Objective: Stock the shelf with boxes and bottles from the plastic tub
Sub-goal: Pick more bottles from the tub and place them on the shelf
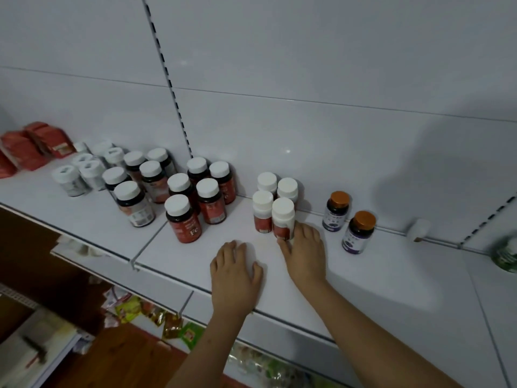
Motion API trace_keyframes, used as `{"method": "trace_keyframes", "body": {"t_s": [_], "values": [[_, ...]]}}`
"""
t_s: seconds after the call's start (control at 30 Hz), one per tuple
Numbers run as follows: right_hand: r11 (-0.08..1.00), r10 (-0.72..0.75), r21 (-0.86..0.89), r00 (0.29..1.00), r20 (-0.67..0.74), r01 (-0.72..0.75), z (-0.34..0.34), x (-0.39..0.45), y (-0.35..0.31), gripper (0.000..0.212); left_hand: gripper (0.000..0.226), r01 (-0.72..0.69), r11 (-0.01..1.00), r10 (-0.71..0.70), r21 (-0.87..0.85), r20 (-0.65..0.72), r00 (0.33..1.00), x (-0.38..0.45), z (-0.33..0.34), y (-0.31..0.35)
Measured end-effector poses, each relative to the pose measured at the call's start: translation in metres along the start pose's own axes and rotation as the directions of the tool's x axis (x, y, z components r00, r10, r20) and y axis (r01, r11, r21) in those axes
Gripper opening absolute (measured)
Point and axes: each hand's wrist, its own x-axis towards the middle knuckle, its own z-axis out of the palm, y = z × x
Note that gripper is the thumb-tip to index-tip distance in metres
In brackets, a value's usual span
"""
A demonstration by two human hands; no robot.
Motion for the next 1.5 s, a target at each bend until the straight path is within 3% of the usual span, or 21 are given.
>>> {"method": "trace_keyframes", "body": {"t_s": [0.27,0.5,0.7,0.87,1.07,1.3,1.5], "values": [[0.988,0.038,-0.152,0.994,0.099,-0.023,-0.013,-0.037,0.004,0.057,0.049,-0.013,0.999,0.014,-0.033,0.020,1.000,-0.001,0.003,-0.004],[0.998,0.053,0.024,0.989,0.135,-0.057,-0.055,-0.094,0.019,0.045,0.047,-0.114,0.985,0.116,-0.133,0.009,0.993,-0.017,0.000,-0.004],[0.964,0.209,0.179,0.977,-0.041,-0.199,-0.138,-0.129,0.058,0.039,0.055,-0.264,0.891,0.316,-0.370,0.086,0.945,-0.076,-0.018,0.064],[0.949,0.286,0.207,0.926,-0.245,-0.238,-0.241,-0.166,0.109,0.039,0.053,-0.454,0.737,0.576,-0.501,0.113,0.809,-0.148,-0.017,0.174],[0.951,0.309,0.117,0.864,-0.397,-0.287,-0.377,-0.270,0.193,0.051,0.049,-0.602,0.527,0.805,-0.600,0.125,0.580,-0.257,-0.015,0.319],[0.898,0.399,0.059,0.749,-0.529,-0.437,-0.506,-0.409,0.276,0.050,0.053,-0.709,0.328,0.931,-0.625,0.086,0.355,-0.373,-0.007,0.453],[0.801,0.479,-0.002,0.644,-0.597,-0.598,-0.578,-0.511,0.317,0.053,0.058,-0.684,0.163,0.985,-0.711,0.076,0.156,-0.463,-0.002,0.536]]}}
